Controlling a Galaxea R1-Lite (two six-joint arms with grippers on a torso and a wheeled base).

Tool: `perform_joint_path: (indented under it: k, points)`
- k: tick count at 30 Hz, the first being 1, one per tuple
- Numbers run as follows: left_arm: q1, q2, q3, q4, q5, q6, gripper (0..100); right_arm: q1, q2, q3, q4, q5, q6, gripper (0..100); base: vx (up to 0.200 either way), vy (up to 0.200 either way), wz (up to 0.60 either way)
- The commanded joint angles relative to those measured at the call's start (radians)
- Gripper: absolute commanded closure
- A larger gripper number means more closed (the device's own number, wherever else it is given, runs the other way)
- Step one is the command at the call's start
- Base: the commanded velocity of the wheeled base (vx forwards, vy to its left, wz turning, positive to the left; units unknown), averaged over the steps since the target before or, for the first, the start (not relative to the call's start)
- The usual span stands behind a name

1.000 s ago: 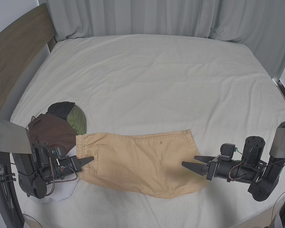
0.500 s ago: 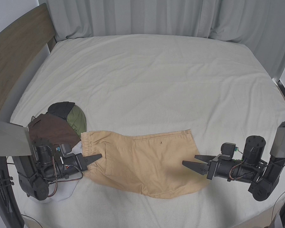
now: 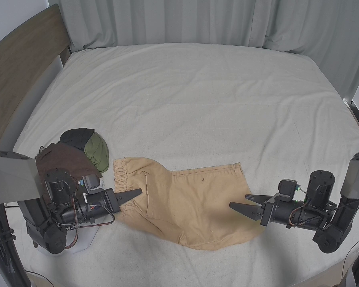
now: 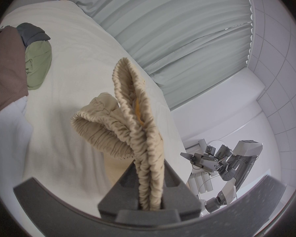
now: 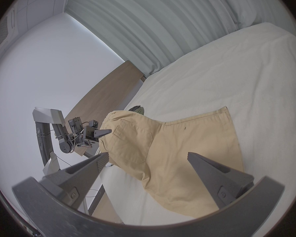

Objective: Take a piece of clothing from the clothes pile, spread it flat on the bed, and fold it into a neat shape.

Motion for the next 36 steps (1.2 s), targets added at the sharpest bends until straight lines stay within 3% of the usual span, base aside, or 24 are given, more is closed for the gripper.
perform_joint_path:
  k: [1,6,24,36]
  points:
    - [-0.018,0.000,-0.013,-0.001,0.004,-0.012,100,0.003,-0.001,-0.001,0.000,-0.001,0.000,0,0.000,0.000,0.00]
    - [-0.038,-0.005,-0.029,-0.001,0.007,-0.063,100,0.008,0.000,0.000,0.000,-0.001,0.000,0,0.000,0.000,0.00]
    - [-0.101,0.023,-0.086,-0.001,0.007,-0.086,100,-0.001,-0.021,-0.004,0.000,-0.001,-0.003,0,0.000,0.000,0.00]
    - [-0.138,0.057,-0.132,-0.001,0.050,-0.096,100,-0.005,-0.024,-0.007,0.000,-0.002,-0.003,0,0.000,0.000,0.00]
